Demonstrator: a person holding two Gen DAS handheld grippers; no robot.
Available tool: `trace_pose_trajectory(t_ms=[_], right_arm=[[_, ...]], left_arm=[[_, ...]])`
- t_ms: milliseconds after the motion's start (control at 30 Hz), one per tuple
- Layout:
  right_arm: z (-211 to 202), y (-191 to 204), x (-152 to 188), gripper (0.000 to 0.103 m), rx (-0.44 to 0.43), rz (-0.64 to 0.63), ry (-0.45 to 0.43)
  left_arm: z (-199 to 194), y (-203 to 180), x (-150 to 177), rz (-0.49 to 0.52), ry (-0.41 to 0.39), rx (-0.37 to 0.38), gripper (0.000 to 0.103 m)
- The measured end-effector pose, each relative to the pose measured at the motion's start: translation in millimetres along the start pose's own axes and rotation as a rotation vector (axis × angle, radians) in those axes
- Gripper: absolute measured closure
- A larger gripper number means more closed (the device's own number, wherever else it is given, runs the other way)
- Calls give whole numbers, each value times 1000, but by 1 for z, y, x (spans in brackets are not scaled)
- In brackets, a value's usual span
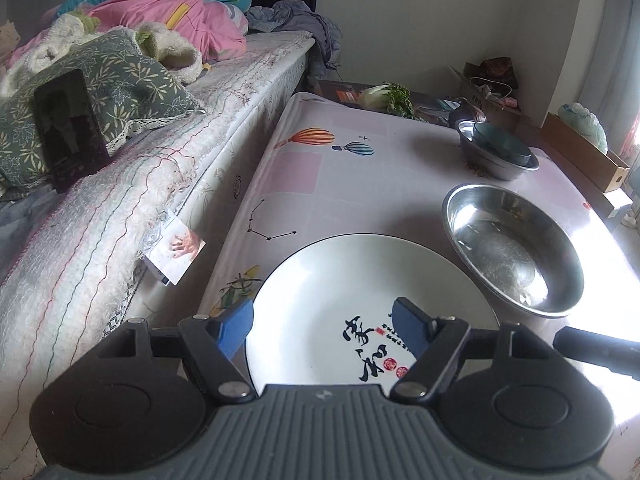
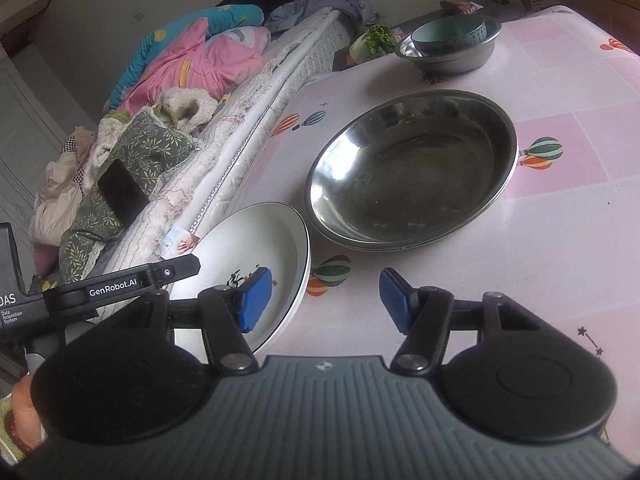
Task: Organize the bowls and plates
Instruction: 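Move both grippers to the rim of the white calligraphy plate, then close both grippers on the rim of the white plate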
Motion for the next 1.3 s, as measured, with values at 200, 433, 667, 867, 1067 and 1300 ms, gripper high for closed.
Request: trace_pose_trajectory(t_ms=[200, 433, 667, 867, 1067, 1300], right_arm=[[25, 11, 4, 44, -27, 8, 45], [43, 11, 5, 44, -33, 24, 72], [58, 10, 4, 44, -31, 38, 80], [66, 11, 3, 58, -31, 46, 73], [70, 16, 6, 81, -72, 41, 84], [61, 18, 10, 81, -79, 22, 108]], left_arm=[[2, 38, -1, -55, -3, -50, 26], [17, 65, 12, -99, 47, -29, 29], [24, 68, 21, -108, 65, 61, 48], [27, 63, 18, -112, 68, 110, 68], [29, 61, 19, -139, 94, 168, 85], [23, 63, 23, -142, 122, 203, 84]])
Point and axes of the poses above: each gripper's, at about its wrist camera, not at the fingertips, and z roughly the way its jaws point, y to its left, x to its underside, the point moved 2 cm from there along z, roughly the way its jaws point, and after that the axes turned 8 degrees about -z, right-handed, at the moved point
